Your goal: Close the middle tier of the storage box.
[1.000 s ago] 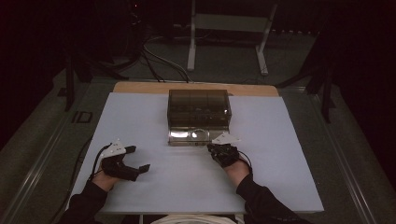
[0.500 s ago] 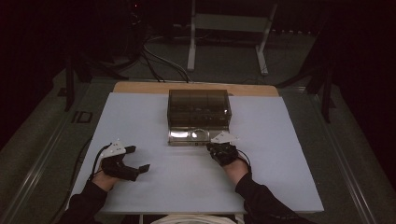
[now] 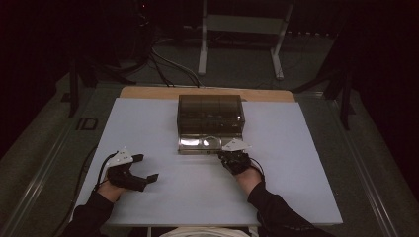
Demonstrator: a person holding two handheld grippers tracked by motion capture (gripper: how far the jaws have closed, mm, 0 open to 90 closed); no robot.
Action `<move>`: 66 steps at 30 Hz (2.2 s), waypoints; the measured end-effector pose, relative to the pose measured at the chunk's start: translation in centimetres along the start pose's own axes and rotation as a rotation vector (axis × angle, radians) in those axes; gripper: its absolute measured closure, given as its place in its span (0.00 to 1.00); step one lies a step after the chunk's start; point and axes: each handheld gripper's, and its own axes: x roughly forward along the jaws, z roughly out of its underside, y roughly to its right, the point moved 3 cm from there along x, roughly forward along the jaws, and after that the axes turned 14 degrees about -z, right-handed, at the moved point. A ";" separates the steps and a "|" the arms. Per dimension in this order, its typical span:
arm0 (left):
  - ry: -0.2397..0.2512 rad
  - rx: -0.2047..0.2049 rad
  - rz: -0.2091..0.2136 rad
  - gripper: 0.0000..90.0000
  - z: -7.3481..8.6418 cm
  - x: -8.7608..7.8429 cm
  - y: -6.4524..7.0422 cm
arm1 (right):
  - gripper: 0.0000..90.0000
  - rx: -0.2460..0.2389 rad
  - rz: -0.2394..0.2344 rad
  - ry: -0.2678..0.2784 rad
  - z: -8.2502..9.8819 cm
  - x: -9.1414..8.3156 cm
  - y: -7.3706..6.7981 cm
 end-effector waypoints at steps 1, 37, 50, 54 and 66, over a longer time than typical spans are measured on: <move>-0.001 0.000 0.001 0.01 0.0 0.0 0.0 | 1.00 0.001 0.000 0.001 0.0 0.0 0.0; -0.002 -0.003 0.001 0.01 0.0 0.0 -0.1 | 1.00 -0.009 0.030 0.017 -0.8 0.2 0.8; -0.001 -0.003 0.000 0.01 0.0 0.0 -0.1 | 1.00 -0.005 0.031 0.018 -1.0 0.3 1.1; -0.003 0.000 0.001 0.01 0.0 0.0 -0.1 | 1.00 -0.007 0.034 0.018 -1.0 0.3 1.1; -0.004 0.000 -0.001 0.01 0.0 0.0 -0.1 | 1.00 -0.010 0.044 0.021 -1.2 0.5 1.3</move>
